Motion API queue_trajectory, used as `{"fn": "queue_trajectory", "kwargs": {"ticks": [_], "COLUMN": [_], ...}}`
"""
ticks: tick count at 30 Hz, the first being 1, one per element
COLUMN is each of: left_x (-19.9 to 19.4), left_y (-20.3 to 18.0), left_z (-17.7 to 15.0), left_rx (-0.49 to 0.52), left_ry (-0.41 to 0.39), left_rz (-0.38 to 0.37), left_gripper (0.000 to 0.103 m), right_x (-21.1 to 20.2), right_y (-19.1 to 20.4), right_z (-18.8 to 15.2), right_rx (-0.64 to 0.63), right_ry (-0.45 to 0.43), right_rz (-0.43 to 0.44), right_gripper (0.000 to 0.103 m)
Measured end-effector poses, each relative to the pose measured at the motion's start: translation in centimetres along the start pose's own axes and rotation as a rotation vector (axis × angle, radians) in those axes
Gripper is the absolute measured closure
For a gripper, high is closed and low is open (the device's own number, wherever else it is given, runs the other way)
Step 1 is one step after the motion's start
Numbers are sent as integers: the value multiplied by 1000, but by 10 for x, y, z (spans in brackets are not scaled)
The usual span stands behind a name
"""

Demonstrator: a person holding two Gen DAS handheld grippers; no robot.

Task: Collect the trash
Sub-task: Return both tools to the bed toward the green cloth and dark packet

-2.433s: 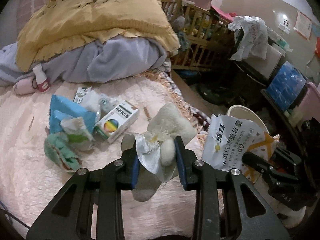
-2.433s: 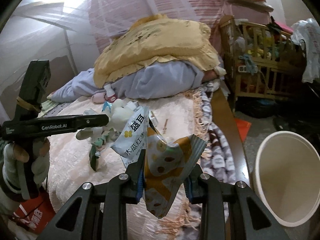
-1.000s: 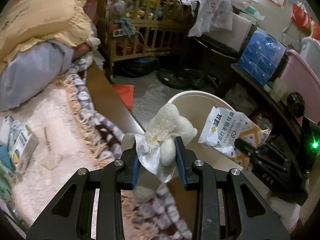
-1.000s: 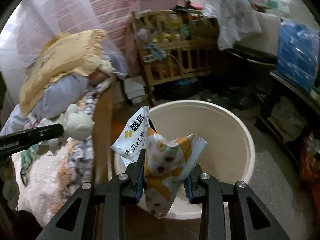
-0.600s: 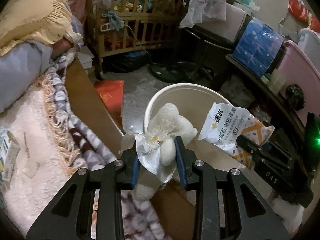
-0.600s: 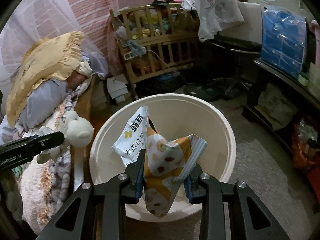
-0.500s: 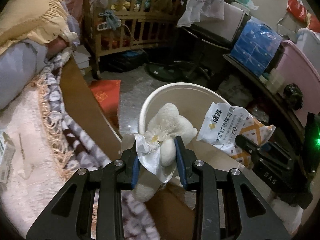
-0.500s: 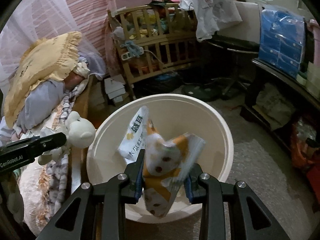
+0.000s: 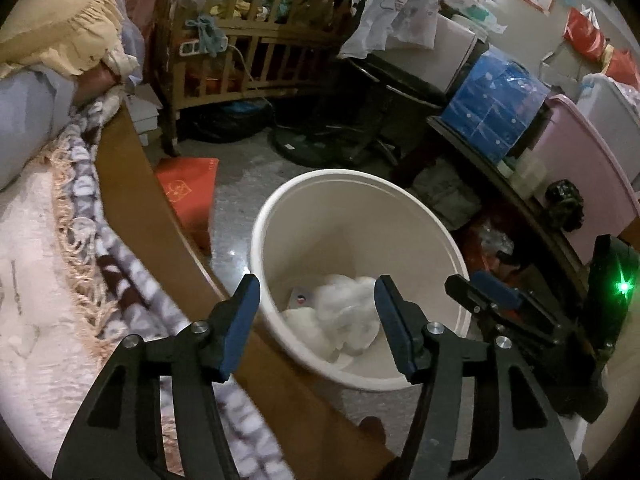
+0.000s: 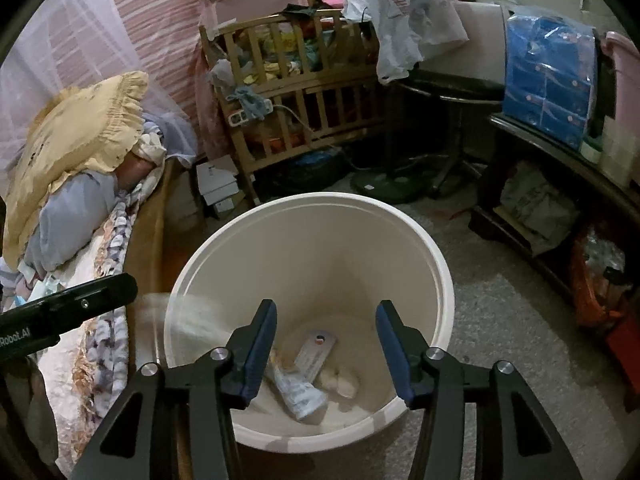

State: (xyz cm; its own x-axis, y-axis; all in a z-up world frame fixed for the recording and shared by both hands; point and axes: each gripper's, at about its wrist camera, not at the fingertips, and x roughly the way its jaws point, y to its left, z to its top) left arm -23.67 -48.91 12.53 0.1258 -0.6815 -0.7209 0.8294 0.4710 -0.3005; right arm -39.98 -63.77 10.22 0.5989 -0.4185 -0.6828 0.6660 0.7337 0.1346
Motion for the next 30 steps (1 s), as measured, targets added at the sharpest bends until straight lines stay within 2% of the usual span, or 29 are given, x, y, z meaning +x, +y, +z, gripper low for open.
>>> {"fn": "queue_trajectory", "kwargs": {"ticks": [5, 8, 16, 22, 25, 30], "left_x": [-19, -30, -67, -98, -111, -131], "left_y": [11, 19, 45, 68, 80, 100], "left_z": [-6, -11, -30, -43, -47, -55], "left_rx": [1, 6, 13, -4, -25, -57], "left_ry": [-15, -22, -57, -92, -106, -130], "left_rz": [56, 104, 237, 322, 344, 384], "left_gripper": [45, 45, 45, 45, 45, 45], "right_x": [-1, -1, -2, -5, -8, -17], "right_y": [7, 15, 46, 82, 108, 149], "right_z": [-2, -3, -13, -23, -27, -33], "right_rx": [-12, -37, -103, -136, -165, -230], "right_ry": [-3, -6, -3, 15, 27, 25], "right_rz": [30, 52, 163, 252, 302, 358], "right_gripper": [53, 48, 45, 44, 40, 38]}}
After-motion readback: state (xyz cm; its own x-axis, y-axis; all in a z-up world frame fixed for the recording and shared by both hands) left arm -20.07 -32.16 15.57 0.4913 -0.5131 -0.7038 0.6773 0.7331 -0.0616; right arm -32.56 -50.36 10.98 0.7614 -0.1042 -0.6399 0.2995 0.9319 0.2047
